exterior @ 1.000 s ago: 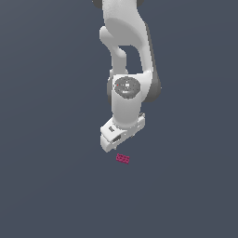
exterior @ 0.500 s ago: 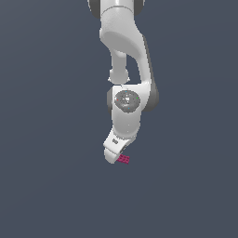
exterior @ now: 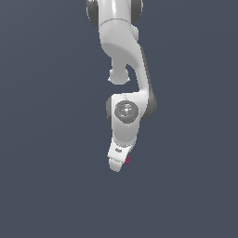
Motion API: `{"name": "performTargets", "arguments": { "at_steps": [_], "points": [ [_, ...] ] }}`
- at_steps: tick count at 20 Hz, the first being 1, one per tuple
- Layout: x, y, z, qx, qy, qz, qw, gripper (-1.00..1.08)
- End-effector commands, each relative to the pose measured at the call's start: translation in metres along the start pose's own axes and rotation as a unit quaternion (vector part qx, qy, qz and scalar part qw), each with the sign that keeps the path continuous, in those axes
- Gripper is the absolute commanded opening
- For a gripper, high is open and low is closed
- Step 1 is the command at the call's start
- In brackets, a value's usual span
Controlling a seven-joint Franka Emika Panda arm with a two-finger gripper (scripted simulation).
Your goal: Pick up the object and move it to a goal position.
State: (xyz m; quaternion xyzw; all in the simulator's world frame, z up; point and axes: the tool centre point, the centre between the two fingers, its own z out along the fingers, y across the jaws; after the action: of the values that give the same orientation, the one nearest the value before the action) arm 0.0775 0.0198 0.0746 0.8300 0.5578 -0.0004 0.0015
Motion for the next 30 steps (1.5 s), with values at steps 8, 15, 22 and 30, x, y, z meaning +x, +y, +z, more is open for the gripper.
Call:
{"name": "performTargets", "arguments": {
  "at_steps": [8, 15, 22, 30],
  "points": [
    [0.001, 0.005, 0.012, 0.001, 0.001, -0.055, 0.9985, 1.0],
    [0.001, 0.005, 0.016, 0.001, 0.001, -0.056, 0.9984, 1.0],
    [0.001, 0.004, 0.048, 0.001, 0.001, -0.058, 0.9983, 1.0],
    [0.002, 0.005, 0.063, 0.001, 0.001, -0.058, 0.9983, 1.0]
  ]
}}
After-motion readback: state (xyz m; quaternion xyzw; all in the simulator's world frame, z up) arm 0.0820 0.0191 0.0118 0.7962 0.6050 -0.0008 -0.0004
